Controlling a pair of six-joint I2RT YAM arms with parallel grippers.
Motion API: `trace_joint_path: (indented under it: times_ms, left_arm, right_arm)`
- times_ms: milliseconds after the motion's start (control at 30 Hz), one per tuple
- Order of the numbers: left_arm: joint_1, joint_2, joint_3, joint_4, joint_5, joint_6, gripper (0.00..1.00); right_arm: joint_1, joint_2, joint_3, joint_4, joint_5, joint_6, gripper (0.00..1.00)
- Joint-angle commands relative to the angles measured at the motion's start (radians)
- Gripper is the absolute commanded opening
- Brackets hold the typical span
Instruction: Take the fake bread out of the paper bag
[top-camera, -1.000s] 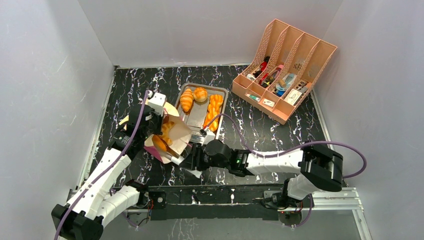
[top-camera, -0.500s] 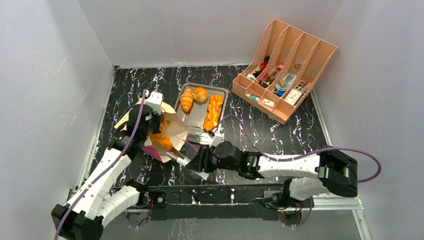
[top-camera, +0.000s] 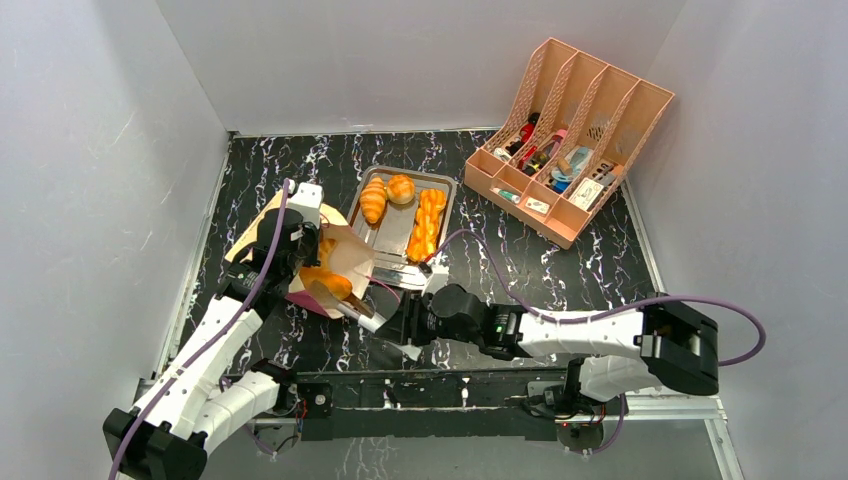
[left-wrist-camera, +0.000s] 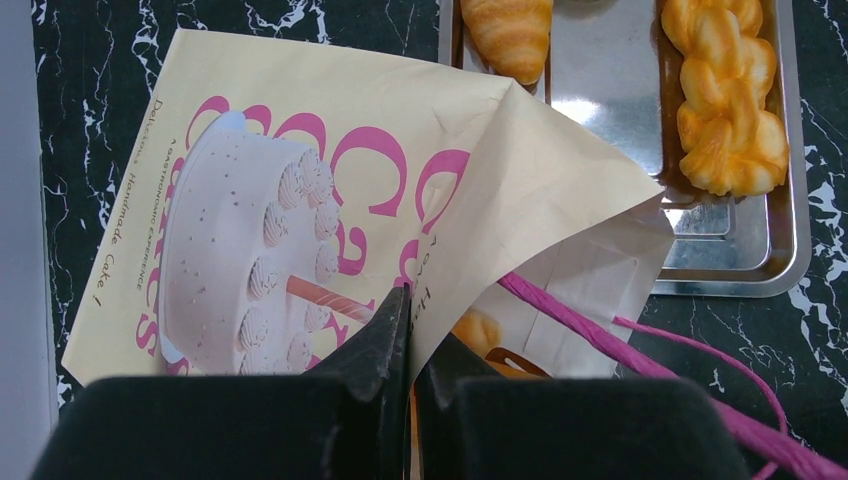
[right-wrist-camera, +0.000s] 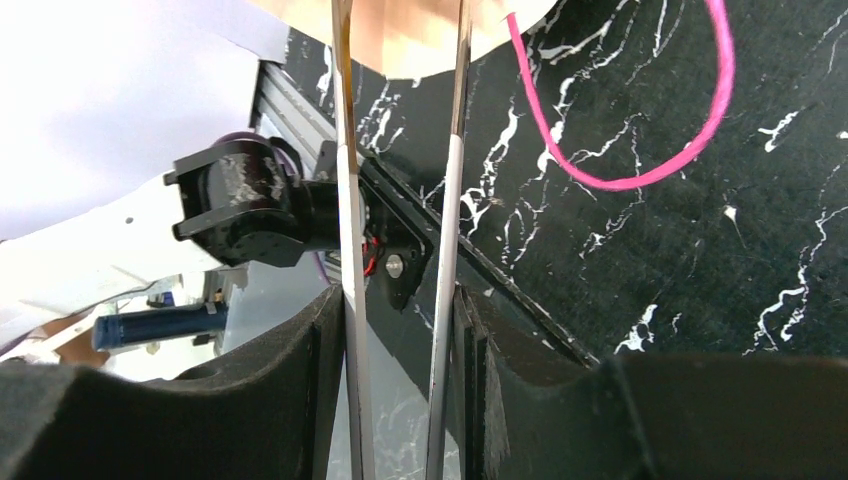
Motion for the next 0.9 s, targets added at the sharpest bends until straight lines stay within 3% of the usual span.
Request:
trace_joint_path:
  times_ms: [0,100,200,500,767,867]
  left_arm:
    - [0.001,-0.026,-0.003,-0.003,0.024,-0.007,0.0]
    - [0.001,-0.036,-0.01,0.001,0.056,-0.005,0.0]
    - [0.001,-0.045,-0.016,0.008,0.101,0.0,0.0]
    - [0.001,-0.054,-0.031,0.009,0.155,0.007,0.0]
    - [0.0,-0.055,-0.033,0.011,0.16,0.007,0.0]
    - [0.001,-0.05,-0.037,0.014,0.153,0.003,0.0]
  right_arm:
    - [0.006,0.043,0.006,0.105,0.036,-0.015,0.02]
    - [0.006,0.076,0.002,0.137,0.037,-0.015,0.2]
    - [0.006,0.111,0.002,0.172,0.034,-0.018,0.28]
    - [0.006,0.217,0.06,0.196,0.009,-0.027,0.4]
    - [0.004,0.27,0.079,0.231,0.001,-0.025,0.42]
    - [0.004,0.256,0.059,0.25,0.007,-0.025,0.3]
